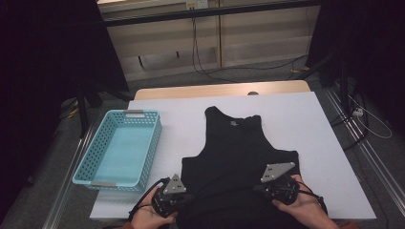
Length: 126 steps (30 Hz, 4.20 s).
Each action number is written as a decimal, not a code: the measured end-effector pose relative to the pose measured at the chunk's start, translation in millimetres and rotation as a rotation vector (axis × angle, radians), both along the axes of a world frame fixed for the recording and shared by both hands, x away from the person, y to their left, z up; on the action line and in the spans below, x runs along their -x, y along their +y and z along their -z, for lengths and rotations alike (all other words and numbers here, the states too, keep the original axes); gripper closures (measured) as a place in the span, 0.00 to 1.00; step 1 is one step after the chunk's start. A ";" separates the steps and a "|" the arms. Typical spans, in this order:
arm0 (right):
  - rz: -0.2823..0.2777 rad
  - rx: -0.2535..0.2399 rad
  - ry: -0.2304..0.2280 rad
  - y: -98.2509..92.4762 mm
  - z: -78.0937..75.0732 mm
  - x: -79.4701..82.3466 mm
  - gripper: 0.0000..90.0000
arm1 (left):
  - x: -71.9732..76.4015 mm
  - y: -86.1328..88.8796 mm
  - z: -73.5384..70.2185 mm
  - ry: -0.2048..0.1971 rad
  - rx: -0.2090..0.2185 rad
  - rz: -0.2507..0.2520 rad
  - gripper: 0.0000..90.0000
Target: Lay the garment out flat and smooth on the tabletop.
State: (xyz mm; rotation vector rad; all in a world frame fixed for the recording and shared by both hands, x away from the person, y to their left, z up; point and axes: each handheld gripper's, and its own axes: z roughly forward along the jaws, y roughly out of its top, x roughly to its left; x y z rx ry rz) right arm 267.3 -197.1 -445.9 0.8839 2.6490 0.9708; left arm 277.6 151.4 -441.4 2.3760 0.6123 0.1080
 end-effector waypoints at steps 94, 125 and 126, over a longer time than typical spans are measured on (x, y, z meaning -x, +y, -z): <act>0.312 -0.135 -0.114 -21.7 -10.4 -194.6 0.98 | -140.1 -62.5 3.9 -0.217 0.208 -0.236 0.09; 0.425 -0.185 -0.153 -26.5 -27.8 -236.6 0.74 | -160.1 -60.7 6.5 -0.214 0.212 -0.287 0.09; 0.418 -0.190 -0.165 -27.2 -30.3 -233.7 0.74 | -160.1 -60.7 6.4 -0.213 0.214 -0.289 0.09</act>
